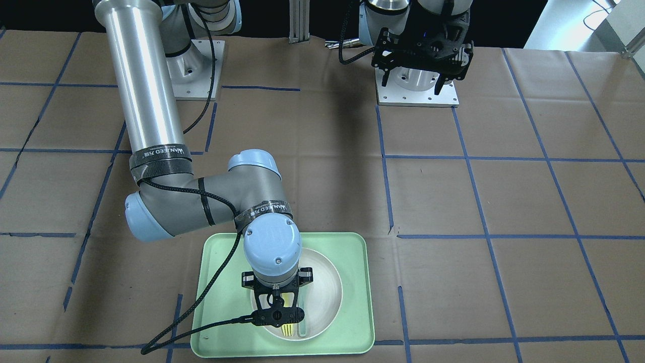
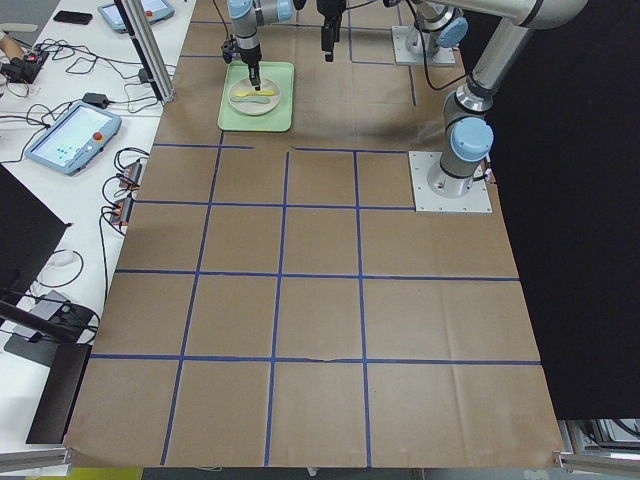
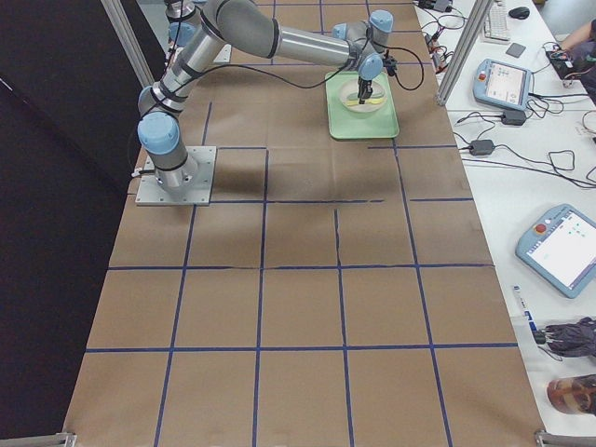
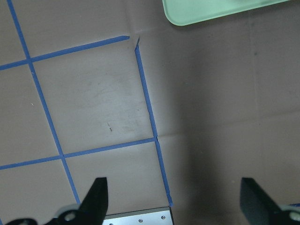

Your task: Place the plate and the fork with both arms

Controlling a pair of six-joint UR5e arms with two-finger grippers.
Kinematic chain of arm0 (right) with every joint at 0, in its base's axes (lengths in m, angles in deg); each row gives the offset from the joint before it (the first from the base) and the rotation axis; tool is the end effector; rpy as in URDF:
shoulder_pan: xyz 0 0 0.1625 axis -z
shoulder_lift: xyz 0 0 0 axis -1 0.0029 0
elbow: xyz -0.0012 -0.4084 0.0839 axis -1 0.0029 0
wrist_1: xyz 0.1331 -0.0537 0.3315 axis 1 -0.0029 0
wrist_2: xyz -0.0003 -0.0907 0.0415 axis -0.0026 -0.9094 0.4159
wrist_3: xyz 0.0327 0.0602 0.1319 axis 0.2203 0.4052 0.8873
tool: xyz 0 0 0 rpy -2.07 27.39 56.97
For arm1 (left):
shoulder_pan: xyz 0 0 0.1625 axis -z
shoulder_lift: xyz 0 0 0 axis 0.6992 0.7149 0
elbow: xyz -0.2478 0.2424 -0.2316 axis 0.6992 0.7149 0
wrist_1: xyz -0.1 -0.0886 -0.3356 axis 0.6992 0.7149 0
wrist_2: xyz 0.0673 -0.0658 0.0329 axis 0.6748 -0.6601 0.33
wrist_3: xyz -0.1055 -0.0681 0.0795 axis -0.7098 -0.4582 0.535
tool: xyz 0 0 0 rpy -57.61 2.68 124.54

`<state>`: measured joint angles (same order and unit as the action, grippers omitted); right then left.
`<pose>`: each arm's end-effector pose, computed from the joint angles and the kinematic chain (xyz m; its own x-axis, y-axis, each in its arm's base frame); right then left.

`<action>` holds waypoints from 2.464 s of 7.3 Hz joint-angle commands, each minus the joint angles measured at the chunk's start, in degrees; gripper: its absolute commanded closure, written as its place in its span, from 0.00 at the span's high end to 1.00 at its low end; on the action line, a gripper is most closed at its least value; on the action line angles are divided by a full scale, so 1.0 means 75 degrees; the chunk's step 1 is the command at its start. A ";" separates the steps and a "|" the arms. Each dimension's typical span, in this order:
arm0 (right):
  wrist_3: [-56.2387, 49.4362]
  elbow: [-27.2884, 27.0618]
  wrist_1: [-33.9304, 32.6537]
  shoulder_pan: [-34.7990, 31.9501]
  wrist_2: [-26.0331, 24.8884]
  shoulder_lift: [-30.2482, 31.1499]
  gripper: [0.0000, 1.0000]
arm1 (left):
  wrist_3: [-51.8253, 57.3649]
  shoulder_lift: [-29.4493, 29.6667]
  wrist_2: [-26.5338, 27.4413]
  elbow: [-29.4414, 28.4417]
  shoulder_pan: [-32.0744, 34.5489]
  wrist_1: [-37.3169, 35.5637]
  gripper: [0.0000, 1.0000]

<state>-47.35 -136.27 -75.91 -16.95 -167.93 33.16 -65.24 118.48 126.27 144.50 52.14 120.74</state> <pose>0.3281 -0.6318 0.1760 -0.9976 -0.0657 0.0203 -0.0648 0.9970 0.0423 -0.1713 -0.3668 0.4533 -0.9794 0.2005 -0.0235 0.1981 0.9769 0.0798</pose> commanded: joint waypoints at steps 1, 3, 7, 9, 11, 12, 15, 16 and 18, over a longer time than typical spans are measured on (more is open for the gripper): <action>0.0005 0.0030 -0.0043 0.0000 0.0008 -0.0133 0.43 | 0.0009 -0.0001 -0.0010 0.0004 0.0000 0.0000 1.00; 0.0005 0.0019 -0.0043 0.0000 0.0008 -0.0145 0.43 | -0.0026 0.0011 -0.0045 0.0039 0.0000 0.0000 1.00; 0.0005 0.0019 -0.0149 0.0000 -0.0003 -0.0250 0.43 | -0.0002 -0.0001 -0.0010 0.0039 -0.0024 0.0000 1.00; 0.0005 0.0053 -0.0149 0.0011 -0.0003 -0.0227 0.43 | -0.0072 0.0034 -0.0033 0.0016 -0.0024 -0.0012 1.00; 0.0005 0.0042 -0.0149 0.0000 -0.0003 -0.0227 0.43 | -0.0084 0.0081 -0.0033 -0.0100 -0.0024 -0.0012 1.00; 0.0005 0.0030 -0.0137 -0.0012 -0.0003 -0.0239 0.43 | -0.0096 0.0116 -0.0033 -0.0171 -0.0024 -0.0012 1.00; 0.0005 0.0030 -0.0137 -0.0012 0.0020 -0.0251 0.43 | -0.0061 0.0117 0.0013 -0.0183 -0.0024 -0.0012 1.00; 0.0005 0.0030 -0.0149 -0.0012 0.0020 -0.0239 0.41 | -0.0049 0.0116 0.0014 -0.0183 -0.0012 -0.0012 1.00; 0.0005 0.0042 -0.0149 -0.0012 0.0020 -0.0251 0.25 | -0.0038 0.0012 0.0025 -0.0090 0.0000 0.0000 1.00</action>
<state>-47.32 -135.99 -76.98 -17.04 -167.78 31.31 -65.60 119.15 126.38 143.29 52.06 120.68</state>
